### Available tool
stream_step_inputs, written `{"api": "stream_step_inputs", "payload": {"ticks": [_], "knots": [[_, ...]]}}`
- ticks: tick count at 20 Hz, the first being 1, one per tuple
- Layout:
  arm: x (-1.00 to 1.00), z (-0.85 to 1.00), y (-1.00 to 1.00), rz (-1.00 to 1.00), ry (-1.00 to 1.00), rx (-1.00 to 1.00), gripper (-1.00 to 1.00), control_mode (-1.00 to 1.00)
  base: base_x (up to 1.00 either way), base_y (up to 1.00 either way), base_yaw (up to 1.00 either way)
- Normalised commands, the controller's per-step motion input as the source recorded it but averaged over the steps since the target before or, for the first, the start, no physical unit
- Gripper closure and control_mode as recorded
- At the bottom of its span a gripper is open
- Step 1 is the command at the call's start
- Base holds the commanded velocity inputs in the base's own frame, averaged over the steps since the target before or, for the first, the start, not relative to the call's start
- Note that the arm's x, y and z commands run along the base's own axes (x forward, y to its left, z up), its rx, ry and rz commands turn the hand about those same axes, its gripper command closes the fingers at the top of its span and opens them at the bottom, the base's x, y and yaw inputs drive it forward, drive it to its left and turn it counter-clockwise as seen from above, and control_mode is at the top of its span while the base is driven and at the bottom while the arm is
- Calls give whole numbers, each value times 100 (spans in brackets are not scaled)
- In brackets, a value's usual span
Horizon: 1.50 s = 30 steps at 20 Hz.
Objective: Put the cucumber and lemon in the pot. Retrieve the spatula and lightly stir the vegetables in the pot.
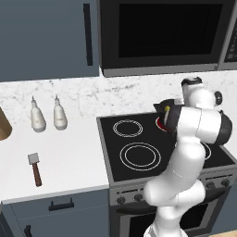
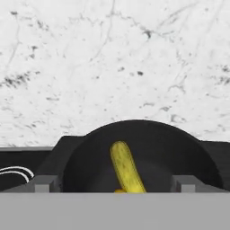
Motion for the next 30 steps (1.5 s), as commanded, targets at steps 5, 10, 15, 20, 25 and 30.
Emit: {"api": "stream_step_inputs", "payload": {"ticks": [5,10,15,20,25,30], "knots": [[-100,71,0,0,-14,0,-100,-100,0,0,0],[-100,99,7,-2,-3,1,-100,-100,0,0,0],[-94,100,48,-2,11,1,-100,-100,0,0,0],[-76,99,68,0,29,0,-100,-100,0,0,0],[-63,37,96,0,43,0,-100,-100,0,0,0],[-51,0,100,0,42,0,-100,-100,0,0,0]]}}
